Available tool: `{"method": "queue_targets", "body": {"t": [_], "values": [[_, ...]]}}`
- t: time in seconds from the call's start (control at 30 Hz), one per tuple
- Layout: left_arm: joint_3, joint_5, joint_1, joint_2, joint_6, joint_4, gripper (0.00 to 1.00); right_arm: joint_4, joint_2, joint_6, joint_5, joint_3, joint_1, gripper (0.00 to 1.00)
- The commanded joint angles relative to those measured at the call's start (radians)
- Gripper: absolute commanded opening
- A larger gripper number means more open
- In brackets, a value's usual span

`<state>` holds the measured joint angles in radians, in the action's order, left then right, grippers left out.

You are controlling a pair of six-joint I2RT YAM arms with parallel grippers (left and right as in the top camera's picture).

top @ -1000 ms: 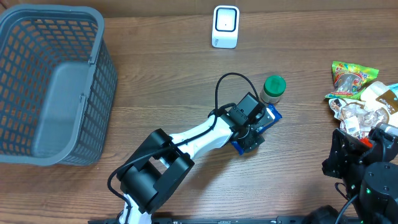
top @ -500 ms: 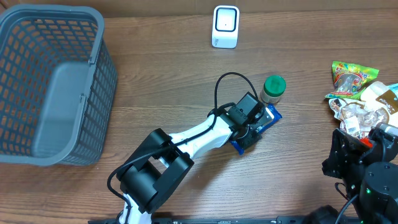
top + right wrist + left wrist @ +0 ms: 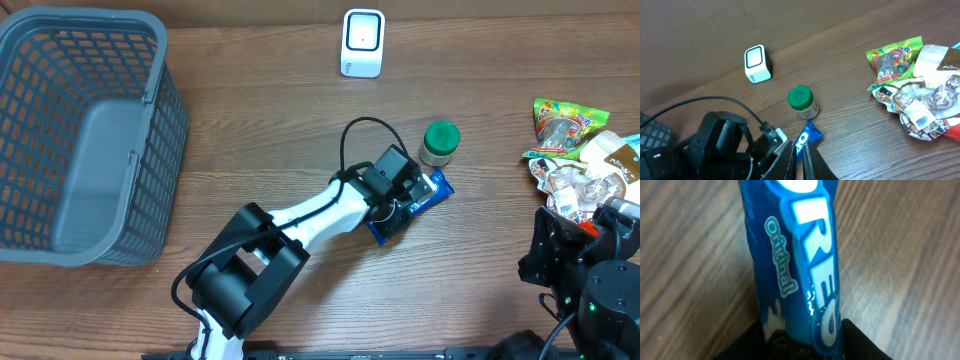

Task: Scan the item barcode

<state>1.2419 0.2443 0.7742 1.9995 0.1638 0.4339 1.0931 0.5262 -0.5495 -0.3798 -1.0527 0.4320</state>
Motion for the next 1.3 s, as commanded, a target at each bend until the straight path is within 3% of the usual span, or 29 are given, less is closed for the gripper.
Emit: {"method": "queue_targets", "body": {"t": [0.0, 0.2, 0.37, 0.47, 0.53, 0.63, 0.67, 0.87, 1.1, 1.27], "values": [[0.035, 0.134, -0.034, 0.011, -0.006, 0.046, 0.37, -0.008, -0.006, 0.003, -0.026, 0.005, -0.001, 0.08], [0.084, 0.274, -0.097, -0.018, 0.047, 0.117, 0.33, -0.007, -0.006, 0.003, -0.031, 0.005, -0.001, 0.08], [0.133, 0.492, -0.152, -0.019, 0.093, 0.183, 0.26, -0.007, -0.006, 0.003, -0.031, 0.005, -0.001, 0.08], [0.151, 0.519, -0.181, -0.019, 0.096, 0.205, 0.24, -0.006, -0.006, 0.003, -0.031, 0.005, -0.001, 0.08], [0.155, 0.515, -0.194, -0.019, 0.103, 0.216, 0.43, -0.006, -0.006, 0.003, -0.031, 0.005, -0.001, 0.08], [0.157, 0.514, -0.197, -0.019, 0.130, 0.225, 0.93, -0.006, -0.006, 0.003, -0.032, 0.005, -0.001, 0.08], [0.160, 0.506, -0.192, -0.019, 0.141, 0.229, 0.98, -0.006, -0.006, 0.003, -0.032, 0.005, -0.001, 0.08], [0.183, 0.267, -0.124, -0.019, 0.156, 0.233, 1.00, -0.008, -0.006, 0.003, -0.039, 0.005, -0.001, 0.08], [0.185, -0.170, 0.008, -0.019, 0.179, 0.156, 1.00, -0.014, -0.006, 0.003, -0.038, 0.005, -0.001, 0.09], [0.185, -0.263, 0.049, -0.018, 0.202, 0.108, 1.00, -0.015, -0.006, 0.003, -0.038, 0.005, -0.001, 0.09]]}}
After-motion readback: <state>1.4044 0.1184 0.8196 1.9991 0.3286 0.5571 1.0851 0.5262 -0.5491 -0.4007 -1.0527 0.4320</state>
